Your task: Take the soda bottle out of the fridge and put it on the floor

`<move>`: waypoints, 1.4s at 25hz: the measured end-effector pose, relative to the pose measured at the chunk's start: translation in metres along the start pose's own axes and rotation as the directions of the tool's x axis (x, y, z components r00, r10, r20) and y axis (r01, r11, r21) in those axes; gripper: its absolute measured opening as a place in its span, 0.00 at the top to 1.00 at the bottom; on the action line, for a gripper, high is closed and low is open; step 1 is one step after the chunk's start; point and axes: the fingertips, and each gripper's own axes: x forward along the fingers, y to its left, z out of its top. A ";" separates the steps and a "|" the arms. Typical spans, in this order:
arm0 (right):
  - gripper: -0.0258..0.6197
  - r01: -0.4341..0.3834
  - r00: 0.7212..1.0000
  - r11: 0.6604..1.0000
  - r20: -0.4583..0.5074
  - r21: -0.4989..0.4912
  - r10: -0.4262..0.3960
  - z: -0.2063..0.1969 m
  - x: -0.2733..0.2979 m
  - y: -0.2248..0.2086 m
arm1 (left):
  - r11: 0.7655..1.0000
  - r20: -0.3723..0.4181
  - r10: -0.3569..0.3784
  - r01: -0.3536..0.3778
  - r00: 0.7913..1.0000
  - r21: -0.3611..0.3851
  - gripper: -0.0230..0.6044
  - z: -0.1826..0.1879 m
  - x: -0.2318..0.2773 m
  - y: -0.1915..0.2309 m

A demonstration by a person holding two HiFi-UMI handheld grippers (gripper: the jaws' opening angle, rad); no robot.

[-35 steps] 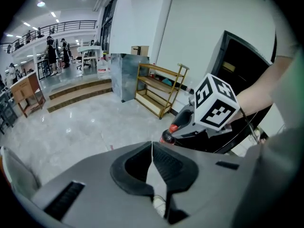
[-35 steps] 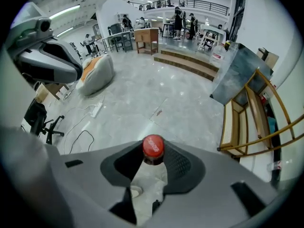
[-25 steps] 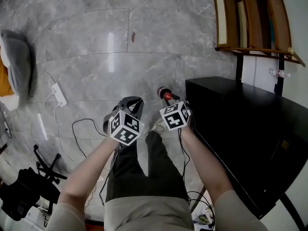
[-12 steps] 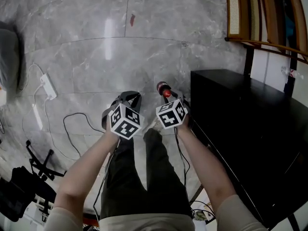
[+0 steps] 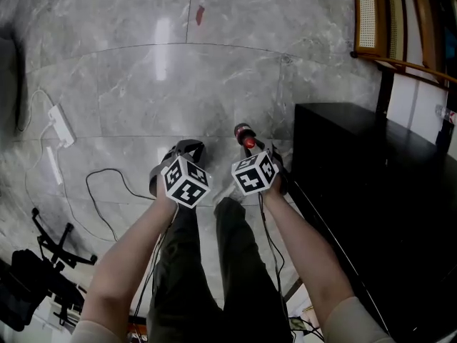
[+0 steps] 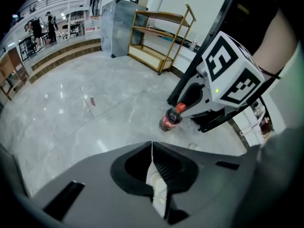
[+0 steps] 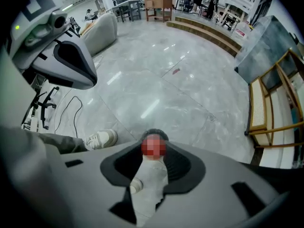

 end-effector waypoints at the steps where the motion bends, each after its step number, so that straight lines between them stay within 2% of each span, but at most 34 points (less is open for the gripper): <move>1: 0.78 -0.002 1.000 1.000 -0.005 -0.001 0.002 -0.002 0.009 0.002 | 1.000 -0.004 -0.001 0.001 1.000 -0.013 0.95 -0.005 0.007 0.001; 15: 0.78 0.005 1.000 1.000 -0.028 -0.028 -0.005 -0.025 0.121 0.016 | 0.987 0.000 0.005 -0.005 1.000 -0.158 0.95 -0.057 0.081 0.011; 21: 0.78 -0.002 0.997 0.998 -0.071 -0.063 -0.003 -0.036 0.136 0.021 | 0.987 -0.018 0.012 -0.015 1.000 -0.161 0.95 -0.079 0.085 0.009; 26: 0.79 -0.013 0.998 0.999 -0.058 -0.047 0.011 -0.033 0.131 0.023 | 0.987 -0.016 0.034 -0.036 0.999 -0.156 0.95 -0.078 0.083 0.010; 29: 0.81 -0.011 0.999 1.000 -0.046 -0.016 0.011 -0.032 0.118 0.028 | 0.990 -0.016 0.026 -0.028 1.000 -0.140 0.95 -0.071 0.078 0.007; 31: 0.93 -0.011 1.000 0.999 -0.027 0.050 0.012 -0.028 0.104 0.028 | 0.992 -0.011 0.030 -0.032 0.999 -0.120 0.95 -0.065 0.071 0.007; 35: 0.93 -0.020 0.999 0.983 0.041 0.182 0.012 -0.014 0.065 0.028 | 0.993 -0.003 0.050 -0.050 0.999 -0.109 0.95 -0.055 0.048 0.008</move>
